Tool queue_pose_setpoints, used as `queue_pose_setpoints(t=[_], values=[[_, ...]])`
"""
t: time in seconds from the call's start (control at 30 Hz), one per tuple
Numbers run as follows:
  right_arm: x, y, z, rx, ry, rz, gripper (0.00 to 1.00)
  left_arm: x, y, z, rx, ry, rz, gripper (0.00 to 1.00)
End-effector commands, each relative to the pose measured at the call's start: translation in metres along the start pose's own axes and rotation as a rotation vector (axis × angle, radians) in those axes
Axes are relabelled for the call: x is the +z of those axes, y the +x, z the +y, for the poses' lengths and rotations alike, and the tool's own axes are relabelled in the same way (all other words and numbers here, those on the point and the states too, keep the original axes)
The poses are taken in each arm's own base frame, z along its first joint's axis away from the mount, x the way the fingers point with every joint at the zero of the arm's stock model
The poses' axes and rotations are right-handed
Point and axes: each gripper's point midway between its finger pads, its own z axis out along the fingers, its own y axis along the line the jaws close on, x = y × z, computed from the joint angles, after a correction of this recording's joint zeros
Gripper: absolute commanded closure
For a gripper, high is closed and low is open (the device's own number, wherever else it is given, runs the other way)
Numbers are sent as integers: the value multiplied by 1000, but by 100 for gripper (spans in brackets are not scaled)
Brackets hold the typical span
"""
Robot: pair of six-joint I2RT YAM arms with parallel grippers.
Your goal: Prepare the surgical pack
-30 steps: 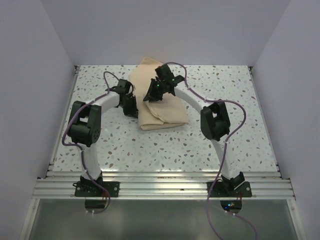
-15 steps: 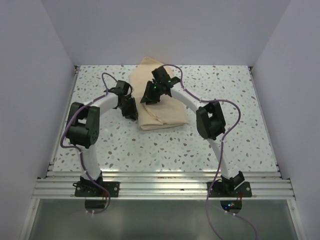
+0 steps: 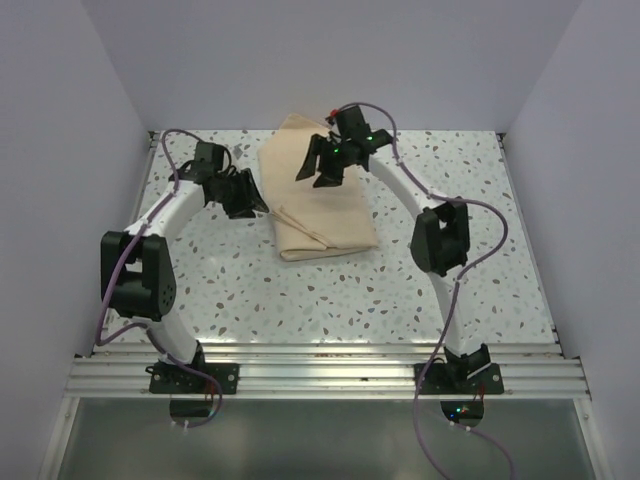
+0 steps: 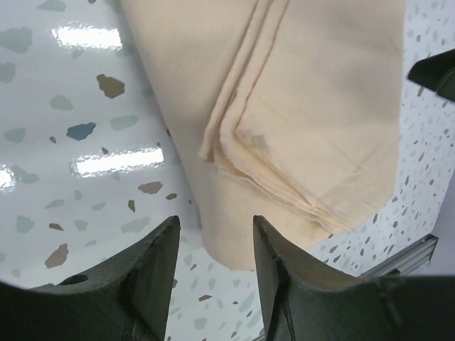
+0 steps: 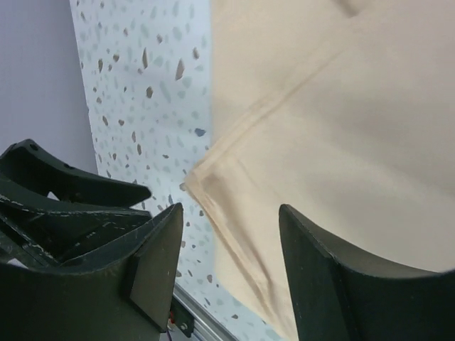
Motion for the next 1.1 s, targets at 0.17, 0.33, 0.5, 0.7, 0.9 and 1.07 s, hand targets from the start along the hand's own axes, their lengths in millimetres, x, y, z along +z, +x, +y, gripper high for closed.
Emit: queue_pose_setpoints(t=[0.17,0.33,0.5,0.7,0.9,1.07], values=[[-123,-23,-62,-36,52,-74,48,5,-25,-34,-12,137,6,50],[-136,-4,-108,72,55,-54,51,21,-30,-32,-18,139,21,49],[-137,-4,-108,84,-2,-55,60,32,-30,-30,-7,149,47,47],[-108,18,-75,111,-170,32,75,35,-30,-28,-10,146,42,47],[-56,27,-26,104,-227,51,90,34,-23,-19,-44,97,42,47],[-14,21,-11,146,-254,40,100,37,-18,-29,-73,166,44,46]])
